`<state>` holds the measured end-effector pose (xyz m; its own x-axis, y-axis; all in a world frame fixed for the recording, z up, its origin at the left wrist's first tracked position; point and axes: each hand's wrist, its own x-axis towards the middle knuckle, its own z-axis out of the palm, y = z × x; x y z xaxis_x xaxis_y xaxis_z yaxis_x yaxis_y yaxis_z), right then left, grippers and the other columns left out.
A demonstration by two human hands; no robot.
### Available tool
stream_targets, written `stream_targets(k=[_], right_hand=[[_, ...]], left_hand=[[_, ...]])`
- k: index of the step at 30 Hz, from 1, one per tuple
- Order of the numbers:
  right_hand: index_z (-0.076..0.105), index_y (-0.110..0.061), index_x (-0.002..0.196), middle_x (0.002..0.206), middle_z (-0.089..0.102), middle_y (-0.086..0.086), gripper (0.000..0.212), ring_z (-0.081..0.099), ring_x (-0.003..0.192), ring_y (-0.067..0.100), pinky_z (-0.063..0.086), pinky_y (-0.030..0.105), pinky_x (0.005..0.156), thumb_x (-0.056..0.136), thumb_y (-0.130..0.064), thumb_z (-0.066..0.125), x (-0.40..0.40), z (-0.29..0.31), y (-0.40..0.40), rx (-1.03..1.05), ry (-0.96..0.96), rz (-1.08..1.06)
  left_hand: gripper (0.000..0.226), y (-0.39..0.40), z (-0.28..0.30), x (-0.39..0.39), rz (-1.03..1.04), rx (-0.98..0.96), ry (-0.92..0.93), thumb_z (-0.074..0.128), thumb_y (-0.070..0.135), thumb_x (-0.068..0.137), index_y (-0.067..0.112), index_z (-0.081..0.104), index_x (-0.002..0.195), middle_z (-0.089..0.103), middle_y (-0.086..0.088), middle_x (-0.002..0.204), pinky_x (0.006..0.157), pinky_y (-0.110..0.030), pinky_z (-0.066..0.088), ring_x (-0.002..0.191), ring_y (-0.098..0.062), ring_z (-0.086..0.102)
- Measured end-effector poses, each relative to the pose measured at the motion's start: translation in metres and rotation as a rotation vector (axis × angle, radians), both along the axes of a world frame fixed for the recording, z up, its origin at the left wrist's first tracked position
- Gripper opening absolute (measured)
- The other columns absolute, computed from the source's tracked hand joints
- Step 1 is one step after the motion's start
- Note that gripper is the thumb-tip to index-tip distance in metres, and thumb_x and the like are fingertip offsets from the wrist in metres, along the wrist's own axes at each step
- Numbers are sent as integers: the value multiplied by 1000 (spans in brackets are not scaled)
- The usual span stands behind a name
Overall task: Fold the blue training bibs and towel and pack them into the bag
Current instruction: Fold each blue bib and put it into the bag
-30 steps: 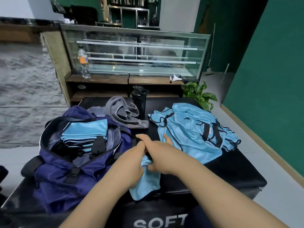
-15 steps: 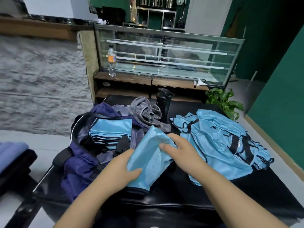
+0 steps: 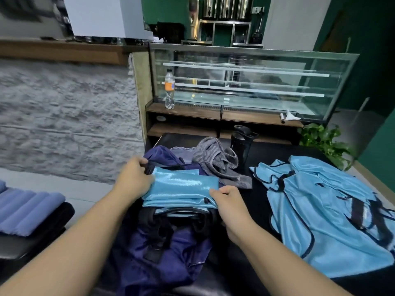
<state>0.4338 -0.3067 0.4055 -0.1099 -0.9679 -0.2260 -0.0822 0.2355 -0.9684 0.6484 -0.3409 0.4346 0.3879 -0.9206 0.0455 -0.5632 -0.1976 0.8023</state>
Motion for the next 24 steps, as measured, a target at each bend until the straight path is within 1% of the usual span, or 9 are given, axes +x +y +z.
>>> stream_targets(k=[4, 8, 12, 13, 15, 17, 19, 21, 24], right_hand=[[52, -10, 97, 87, 58, 5, 13, 54, 77, 17, 46, 31, 72, 85, -11, 56, 33, -8, -32, -17, -98, -35], [56, -22, 98, 104, 66, 1, 39, 63, 95, 18, 50, 35, 90, 63, -40, 60, 45, -25, -61, 23, -68, 14], [56, -21, 124, 119, 64, -3, 44, 58, 113, 16, 42, 31, 101, 82, -32, 65, 37, -33, -72, -38, 175, 157], [51, -20, 132, 126, 60, -3, 48, 54, 119, 15, 39, 29, 103, 86, -27, 63, 34, -38, -73, -85, 251, 189], [38, -20, 144, 138, 51, -4, 59, 45, 128, 12, 32, 23, 105, 90, -23, 60, 29, -44, -66, -151, 346, 248], [33, -28, 145, 143, 44, -9, 60, 39, 133, 8, 28, 17, 105, 92, -24, 58, 22, -50, -56, -211, 368, 317], [29, -42, 138, 142, 43, -14, 57, 39, 133, 5, 28, 18, 108, 92, -26, 59, 12, -57, -46, -276, 409, 422], [28, -40, 139, 140, 45, -15, 57, 42, 131, 9, 30, 21, 107, 91, -35, 59, 2, -60, -34, -269, 601, 509], [40, -23, 127, 127, 55, -6, 55, 45, 123, 15, 19, 29, 115, 86, -55, 57, -5, -74, -22, -303, 944, 556]], left_hand=[[36, -37, 5, 3, 81, -48, -104, 50, -1, 85, 9, 50, 119, 62, -14, 109, 77, -33, 41, 100, -32, 57], [39, -49, -9, 2, 94, -34, -220, 51, 0, 88, 3, 44, 127, 52, -23, 126, 86, -39, 38, 113, -40, 50], [50, -45, -32, -12, -159, -271, -735, 58, 30, 85, -1, 55, 124, 42, -25, 141, 108, -48, 25, 129, -43, 39], [67, -37, -33, -19, -289, -234, -787, 41, 53, 86, 6, 51, 133, 40, -18, 146, 111, -46, 21, 135, -38, 36], [105, -22, -44, -27, -469, -25, -795, -12, 88, 62, 38, 15, 150, 19, 1, 159, 116, -47, 6, 147, -26, 12], [101, -12, -70, -27, -562, 218, -816, -32, 90, 35, 62, -22, 132, -4, 8, 161, 114, -57, 0, 147, -28, -9], [80, -6, -94, -26, -611, 332, -847, -23, 94, 40, 65, -38, 113, -14, 7, 160, 111, -64, 5, 146, -33, -14], [70, -5, -104, -23, -586, 337, -890, 16, 85, 77, 67, -45, 107, -14, 3, 160, 110, -67, 11, 145, -37, -12], [82, -11, -104, -24, -587, 382, -985, 46, 52, 93, 58, -23, 137, -18, 3, 159, 110, -66, 12, 145, -37, -12]])
